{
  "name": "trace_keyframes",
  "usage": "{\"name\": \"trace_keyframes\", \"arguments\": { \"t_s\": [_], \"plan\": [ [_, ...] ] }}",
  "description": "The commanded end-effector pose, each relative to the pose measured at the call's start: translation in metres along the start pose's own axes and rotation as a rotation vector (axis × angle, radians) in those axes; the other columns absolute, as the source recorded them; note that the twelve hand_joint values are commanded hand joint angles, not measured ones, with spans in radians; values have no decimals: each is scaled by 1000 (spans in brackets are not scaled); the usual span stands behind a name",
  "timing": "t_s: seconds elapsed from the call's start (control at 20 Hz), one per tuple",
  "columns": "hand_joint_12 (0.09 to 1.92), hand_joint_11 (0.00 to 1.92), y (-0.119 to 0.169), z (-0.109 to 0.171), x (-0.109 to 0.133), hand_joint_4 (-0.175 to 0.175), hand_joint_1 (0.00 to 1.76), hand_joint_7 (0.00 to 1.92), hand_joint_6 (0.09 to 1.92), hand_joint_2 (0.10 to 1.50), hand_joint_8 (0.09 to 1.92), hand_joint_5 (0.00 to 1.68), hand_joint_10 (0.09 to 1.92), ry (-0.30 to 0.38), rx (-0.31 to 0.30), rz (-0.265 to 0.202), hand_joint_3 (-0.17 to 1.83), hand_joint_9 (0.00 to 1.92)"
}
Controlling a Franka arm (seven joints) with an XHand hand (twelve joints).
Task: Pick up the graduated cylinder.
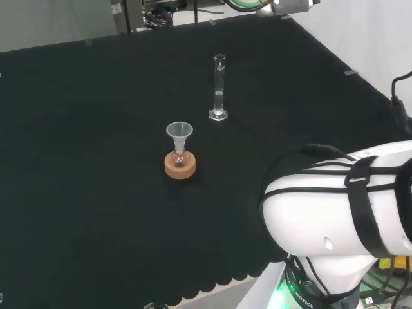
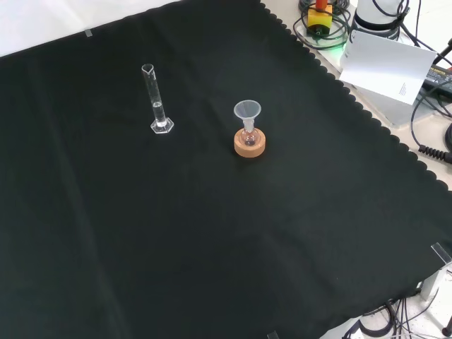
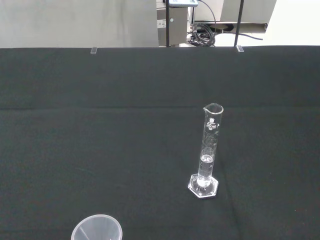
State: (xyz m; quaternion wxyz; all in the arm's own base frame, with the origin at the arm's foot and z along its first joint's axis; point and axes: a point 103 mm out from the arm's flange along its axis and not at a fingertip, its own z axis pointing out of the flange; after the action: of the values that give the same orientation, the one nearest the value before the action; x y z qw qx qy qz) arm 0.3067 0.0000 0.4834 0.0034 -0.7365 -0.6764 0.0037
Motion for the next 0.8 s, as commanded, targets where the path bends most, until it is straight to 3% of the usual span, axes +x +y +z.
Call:
{"name": "trace_keyframes", "arguments": {
  "t_s": [0.05, 0.25, 0.5, 0.8],
  "plan": [
    [1323, 105, 1, -1, -1, 6, 60, 39, 203, 1117, 545, 172, 640, -8, -9, 1, 551, 213],
    [1374, 73, 2, 0, 0, 6, 20, 39, 87, 1224, 524, 232, 634, -11, -11, 8, 363, 207],
    [1379, 71, 9, 6, -4, 6, 23, 41, 87, 1239, 521, 242, 633, 5, 6, 31, 332, 208],
    [1380, 71, 31, 35, -26, 4, 31, 43, 87, 1242, 520, 245, 633, 59, 13, 69, 319, 210]
  ]
}}
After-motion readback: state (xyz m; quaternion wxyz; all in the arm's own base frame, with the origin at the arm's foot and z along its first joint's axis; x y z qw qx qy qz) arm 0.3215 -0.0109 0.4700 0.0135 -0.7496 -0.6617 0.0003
